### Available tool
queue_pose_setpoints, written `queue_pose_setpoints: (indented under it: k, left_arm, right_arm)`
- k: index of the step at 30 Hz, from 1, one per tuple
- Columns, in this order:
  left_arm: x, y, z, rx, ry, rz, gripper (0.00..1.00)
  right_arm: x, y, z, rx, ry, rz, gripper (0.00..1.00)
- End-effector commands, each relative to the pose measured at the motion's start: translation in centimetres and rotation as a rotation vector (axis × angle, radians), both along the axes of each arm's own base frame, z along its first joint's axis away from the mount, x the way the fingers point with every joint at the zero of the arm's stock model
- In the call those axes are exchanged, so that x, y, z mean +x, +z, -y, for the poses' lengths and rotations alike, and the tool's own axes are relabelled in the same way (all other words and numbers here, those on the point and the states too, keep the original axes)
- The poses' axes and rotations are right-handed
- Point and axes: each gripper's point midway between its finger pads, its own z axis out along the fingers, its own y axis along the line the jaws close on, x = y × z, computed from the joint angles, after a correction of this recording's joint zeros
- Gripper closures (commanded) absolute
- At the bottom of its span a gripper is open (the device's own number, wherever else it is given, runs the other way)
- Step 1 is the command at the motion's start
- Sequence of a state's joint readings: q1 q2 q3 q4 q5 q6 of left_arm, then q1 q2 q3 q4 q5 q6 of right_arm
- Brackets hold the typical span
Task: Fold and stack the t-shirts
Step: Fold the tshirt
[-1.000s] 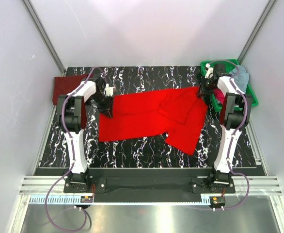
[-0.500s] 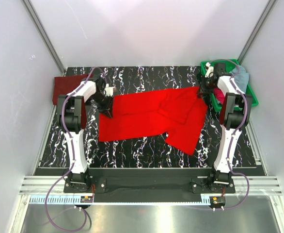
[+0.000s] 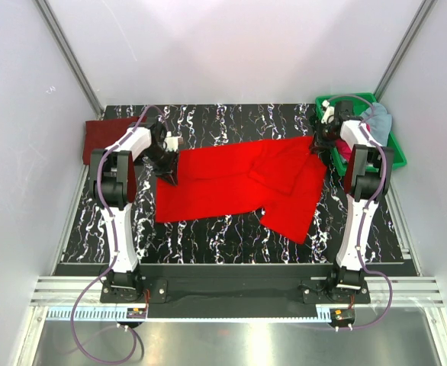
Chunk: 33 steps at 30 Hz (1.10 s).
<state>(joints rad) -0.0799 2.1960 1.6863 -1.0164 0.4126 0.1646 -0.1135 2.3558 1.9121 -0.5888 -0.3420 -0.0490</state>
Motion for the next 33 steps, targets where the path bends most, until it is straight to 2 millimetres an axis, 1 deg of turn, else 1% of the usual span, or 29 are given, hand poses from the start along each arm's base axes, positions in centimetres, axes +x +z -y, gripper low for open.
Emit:
queue_pose_setpoints:
  k: [1, 3, 4, 8, 11, 17, 20, 25, 26, 28, 29, 31, 32, 33]
  left_arm:
    - [0.1, 0.9, -0.4, 0.030, -0.013, 0.039, 0.73]
    - [0.1, 0.9, -0.5, 0.034, -0.016, 0.041, 0.74]
    - [0.0, 0.9, -0.5, 0.035, -0.014, 0.038, 0.74]
    - [-0.1, 0.7, -0.8, 0.034, -0.010, 0.030, 0.74]
    - [0.0, 0.6, -0.7, 0.028, -0.010, 0.028, 0.74]
    - [0.2, 0.6, -1.0, 0.046, -0.012, 0.034, 0.74]
    - [-0.2, 0.5, -1.0, 0.045, -0.012, 0.027, 0.74]
    - [-0.1, 0.4, -1.3, 0.057, -0.012, 0.030, 0.74]
    - [-0.1, 0.4, -1.4, 0.062, -0.014, 0.031, 0.74]
    - [0.0, 0.3, -1.6, 0.071, -0.012, 0.033, 0.74]
    - [0.1, 0.3, -1.7, 0.077, -0.013, 0.037, 0.74]
    - [0.4, 0.2, -2.1, 0.089, -0.012, 0.044, 0.74]
    - [0.9, 0.5, -2.3, 0.096, -0.015, 0.061, 0.74]
    - [1.2, 0.3, -2.6, 0.104, -0.016, 0.063, 0.74]
  right_arm:
    - [1.9, 2.0, -0.2, 0.011, 0.018, 0.080, 0.89]
    - [2.0, 2.3, -0.1, 0.003, 0.022, 0.087, 0.93]
    - [2.0, 2.6, 0.0, -0.004, 0.021, 0.091, 0.94]
    - [2.4, 3.9, 0.7, -0.042, 0.017, 0.114, 0.93]
    - [2.7, 4.8, 1.1, -0.049, 0.012, 0.136, 0.95]
    - [2.7, 4.1, 2.5, -0.102, -0.016, 0.121, 0.96]
    - [2.7, 3.8, 3.3, -0.125, -0.036, 0.118, 0.96]
    - [3.3, 3.5, 4.0, -0.154, -0.047, 0.127, 0.95]
    - [3.4, 3.2, 4.1, -0.156, -0.047, 0.122, 0.95]
    - [3.8, 3.4, 4.3, -0.164, -0.049, 0.129, 0.92]
    - [3.8, 2.9, 4.3, -0.165, -0.048, 0.121, 0.92]
    - [3.7, 2.9, 4.7, -0.180, -0.069, 0.112, 0.75]
    - [3.6, 3.8, 4.6, -0.180, -0.069, 0.122, 0.67]
    - [3.4, 4.4, 4.6, -0.178, -0.066, 0.124, 0.62]
